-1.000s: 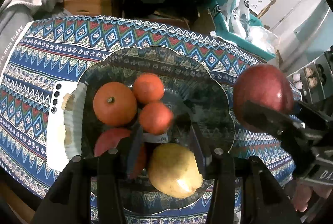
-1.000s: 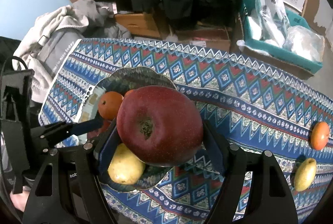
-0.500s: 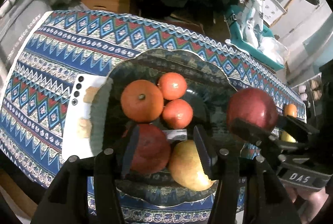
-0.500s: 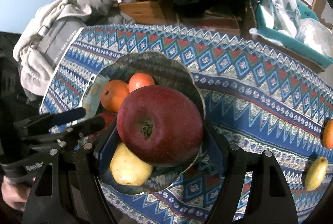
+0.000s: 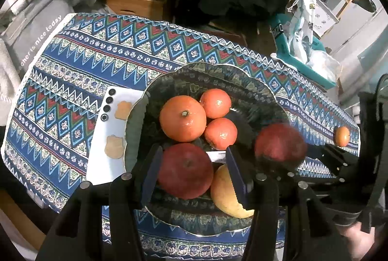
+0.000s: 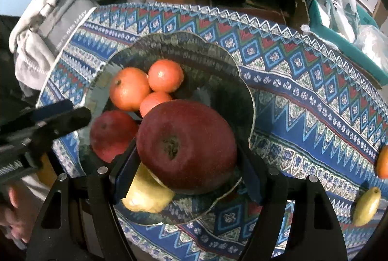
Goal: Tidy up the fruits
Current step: 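Lower the orange onto the plate and open the left tool while the right tool releases the apple there, then move both tools away from the plate toward the last orange and pear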
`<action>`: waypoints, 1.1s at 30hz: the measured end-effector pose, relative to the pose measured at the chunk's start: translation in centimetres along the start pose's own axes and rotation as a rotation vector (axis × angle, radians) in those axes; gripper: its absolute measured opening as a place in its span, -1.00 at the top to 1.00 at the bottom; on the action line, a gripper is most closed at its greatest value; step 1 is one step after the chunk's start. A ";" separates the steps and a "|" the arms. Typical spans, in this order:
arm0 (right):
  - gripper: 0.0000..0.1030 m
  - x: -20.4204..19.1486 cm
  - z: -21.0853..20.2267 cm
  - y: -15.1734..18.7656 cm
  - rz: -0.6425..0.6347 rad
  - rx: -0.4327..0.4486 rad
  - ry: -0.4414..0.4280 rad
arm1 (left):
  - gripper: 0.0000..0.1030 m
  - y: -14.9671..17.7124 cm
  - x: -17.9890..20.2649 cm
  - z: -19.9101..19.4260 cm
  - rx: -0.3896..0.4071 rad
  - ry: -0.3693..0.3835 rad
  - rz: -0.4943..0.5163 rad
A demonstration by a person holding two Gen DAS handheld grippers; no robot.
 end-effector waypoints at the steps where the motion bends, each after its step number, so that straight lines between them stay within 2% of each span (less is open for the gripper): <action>1: -0.50 0.2 -0.3 0.0 0.004 0.017 -0.004 | -0.07 0.0 0.1 -0.1 0.003 0.001 0.003; 4: -0.50 0.7 -1.5 -0.4 0.023 0.050 -0.029 | -0.07 -0.2 0.5 -0.5 0.011 0.007 0.002; 7: -0.50 1.4 -3.0 -0.8 0.039 0.078 -0.019 | -0.08 -0.2 1.0 -0.7 0.019 0.010 0.015; 12: -0.50 2.9 -5.5 -1.1 0.052 0.132 0.039 | -0.16 0.0 2.1 -1.1 0.025 -0.011 0.058; 17: -0.50 4.5 -8.3 -1.1 0.044 0.195 0.112 | -0.18 0.0 4.0 -2.1 0.047 0.018 0.098; 22: -0.50 5.9 -11.0 -0.6 0.050 0.246 0.144 | -0.27 0.0 6.3 -3.3 0.086 0.012 0.162; 28: -0.50 7.0 -13.9 0.2 0.062 0.294 0.167 | -0.28 -0.1 8.9 -4.7 0.118 0.045 0.208; 33: -0.51 7.7 -15.8 1.1 0.067 0.324 0.176 | -0.38 0.2 10.7 -5.7 0.142 0.060 0.251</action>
Point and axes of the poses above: each gripper's, at about its wrist camera, not at the fingertips, and z roughly the way its jaws point, x to its right, y to its underside, the point moved 5 cm from there along z, roughly the way its jaws point, and after that the axes turned 12 degrees about y, right-handed, at the moved point
